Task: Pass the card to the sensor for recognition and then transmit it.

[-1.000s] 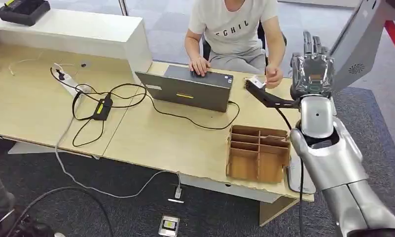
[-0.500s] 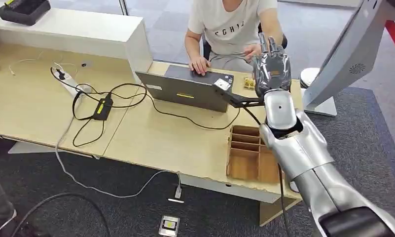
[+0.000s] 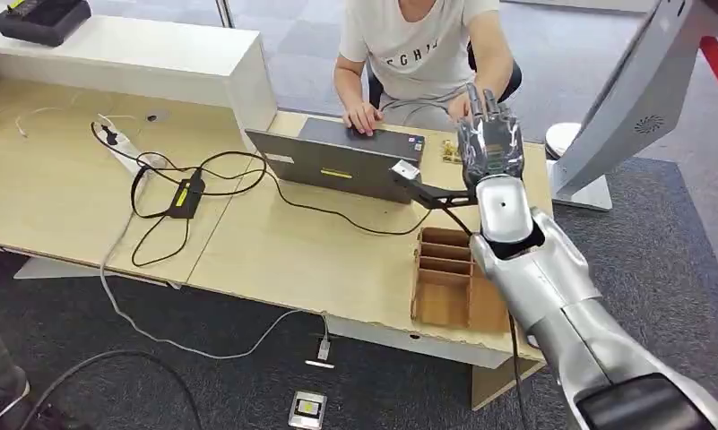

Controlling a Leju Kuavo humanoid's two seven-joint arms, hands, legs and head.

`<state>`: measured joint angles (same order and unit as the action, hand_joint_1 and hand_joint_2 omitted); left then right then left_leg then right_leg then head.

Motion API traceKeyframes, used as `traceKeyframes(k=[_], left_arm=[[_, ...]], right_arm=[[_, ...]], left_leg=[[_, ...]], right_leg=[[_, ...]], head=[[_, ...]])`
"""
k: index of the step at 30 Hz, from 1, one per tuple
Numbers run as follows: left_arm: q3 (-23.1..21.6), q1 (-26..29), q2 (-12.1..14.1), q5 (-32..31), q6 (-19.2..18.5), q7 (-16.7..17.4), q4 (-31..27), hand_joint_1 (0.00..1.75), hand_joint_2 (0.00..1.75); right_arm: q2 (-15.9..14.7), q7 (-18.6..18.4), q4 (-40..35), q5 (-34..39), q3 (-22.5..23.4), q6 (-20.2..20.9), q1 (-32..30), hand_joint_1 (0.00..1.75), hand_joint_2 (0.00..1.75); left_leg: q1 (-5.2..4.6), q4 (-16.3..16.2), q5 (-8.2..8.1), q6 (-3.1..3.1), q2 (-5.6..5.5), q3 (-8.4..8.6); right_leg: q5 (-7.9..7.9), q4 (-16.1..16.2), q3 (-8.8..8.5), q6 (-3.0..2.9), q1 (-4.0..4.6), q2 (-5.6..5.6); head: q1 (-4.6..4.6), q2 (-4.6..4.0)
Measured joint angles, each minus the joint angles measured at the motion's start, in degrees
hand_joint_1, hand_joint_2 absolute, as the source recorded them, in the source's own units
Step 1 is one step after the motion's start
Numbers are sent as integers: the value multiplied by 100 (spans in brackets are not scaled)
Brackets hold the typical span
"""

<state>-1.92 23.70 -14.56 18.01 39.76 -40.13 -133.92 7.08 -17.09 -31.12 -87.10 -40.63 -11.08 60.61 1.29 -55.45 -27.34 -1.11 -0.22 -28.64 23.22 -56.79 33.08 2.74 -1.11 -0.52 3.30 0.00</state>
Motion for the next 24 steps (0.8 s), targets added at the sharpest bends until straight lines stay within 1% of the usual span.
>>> traceKeyframes(k=[1,2,3,7,10,12,15,17,20,24], left_arm=[[0,0,2,0,0,0,0,0,175],[0,1,2,2,0,0,0,0,175],[-4,1,4,7,0,0,0,0,175],[-48,-1,22,13,0,0,2,0,175],[-92,-3,50,-7,0,0,4,0,175],[-109,-13,74,-9,0,0,18,0,175],[-146,-63,114,-7,0,0,57,0,175],[-171,-96,133,0,0,2,92,0,175],[-234,-150,164,0,0,2,146,0,175],[-278,-190,208,0,0,0,212,0,175]], right_arm=[[-7,-13,17,-7,-7,2,-3,175,175],[-17,-13,33,-20,-15,9,-6,141,175],[-28,-15,44,-44,-24,22,-13,0,175],[-94,-70,113,-138,-81,29,-57,0,175],[-164,-140,137,-114,-101,-72,-110,0,175],[-221,-147,144,-55,-109,-212,-138,0,175],[-335,-98,70,169,-105,-584,-184,0,175],[-457,-59,-129,373,-52,-878,-244,0,175],[-658,11,-550,606,76,-1189,-394,0,175],[-977,135,-1428,710,273,-1180,-818,0,175]], left_leg=[[0,0,0,0,0,0],[0,0,0,0,0,0],[0,0,0,0,0,-1],[-1,0,0,0,0,-1],[-1,0,0,0,0,0],[-1,-1,0,0,1,0],[-1,-2,0,0,1,1],[-2,-3,0,0,0,3],[-2,-3,-1,0,1,3],[-2,-3,-4,2,0,5]], right_leg=[[0,0,1,0,0,0],[0,0,2,0,0,0],[0,1,2,0,0,0],[0,1,3,0,0,0],[0,2,2,0,0,-1],[0,2,3,0,0,-1],[-1,2,3,0,0,-2],[-1,2,3,0,0,-2],[-1,2,2,0,-1,-4],[0,5,0,0,0,-3]], head=[[0,0],[0,0],[0,0],[0,0],[0,0],[0,0],[0,0],[0,0],[0,0],[0,0]])
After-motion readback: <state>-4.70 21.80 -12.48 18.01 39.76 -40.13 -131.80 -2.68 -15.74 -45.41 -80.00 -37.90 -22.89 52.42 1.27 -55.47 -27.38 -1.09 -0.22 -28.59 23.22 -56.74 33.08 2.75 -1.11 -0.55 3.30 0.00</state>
